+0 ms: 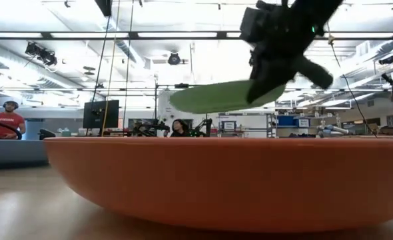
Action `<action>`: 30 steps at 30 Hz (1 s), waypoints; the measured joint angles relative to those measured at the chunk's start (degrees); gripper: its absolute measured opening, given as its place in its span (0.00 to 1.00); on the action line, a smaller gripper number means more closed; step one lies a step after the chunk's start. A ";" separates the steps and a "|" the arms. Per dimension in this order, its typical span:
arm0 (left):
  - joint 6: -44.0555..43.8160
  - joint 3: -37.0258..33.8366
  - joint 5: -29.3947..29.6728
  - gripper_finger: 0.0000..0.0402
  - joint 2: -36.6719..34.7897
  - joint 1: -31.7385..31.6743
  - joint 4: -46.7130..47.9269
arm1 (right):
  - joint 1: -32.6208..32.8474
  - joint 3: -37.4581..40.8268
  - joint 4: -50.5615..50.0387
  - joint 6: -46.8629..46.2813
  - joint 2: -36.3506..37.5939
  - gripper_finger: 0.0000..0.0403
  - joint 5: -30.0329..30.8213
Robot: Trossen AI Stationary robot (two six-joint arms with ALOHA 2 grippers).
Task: Stack plastic plates
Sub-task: Stack the large light green plate on the large dark green plate
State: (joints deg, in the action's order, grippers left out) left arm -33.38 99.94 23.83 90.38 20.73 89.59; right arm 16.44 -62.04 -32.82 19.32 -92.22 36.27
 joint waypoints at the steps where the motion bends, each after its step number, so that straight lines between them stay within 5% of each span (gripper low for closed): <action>1: -1.26 0.00 1.78 0.60 -1.74 0.46 0.08 | 0.35 -1.80 -3.98 -2.97 0.52 0.04 0.27; 8: -6.60 0.00 16.79 0.56 -10.24 4.12 0.23 | 4.47 -2.99 -28.19 -31.22 6.64 0.04 -4.04; 15: -6.10 -0.02 25.86 0.54 -11.77 6.91 0.20 | 11.38 3.83 -34.53 -51.68 9.19 0.04 -7.25; 25: -6.91 -0.04 26.09 0.54 -11.75 6.62 0.15 | 18.35 5.14 -32.67 -59.66 6.99 0.05 -7.43; 30: -10.07 -0.04 21.55 0.54 -11.74 9.84 0.24 | 20.35 8.71 -30.74 -65.47 6.99 0.10 -7.81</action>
State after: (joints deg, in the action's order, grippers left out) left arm -43.45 99.90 45.38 78.63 30.57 89.82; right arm 36.79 -53.33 -63.56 -46.15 -85.23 28.46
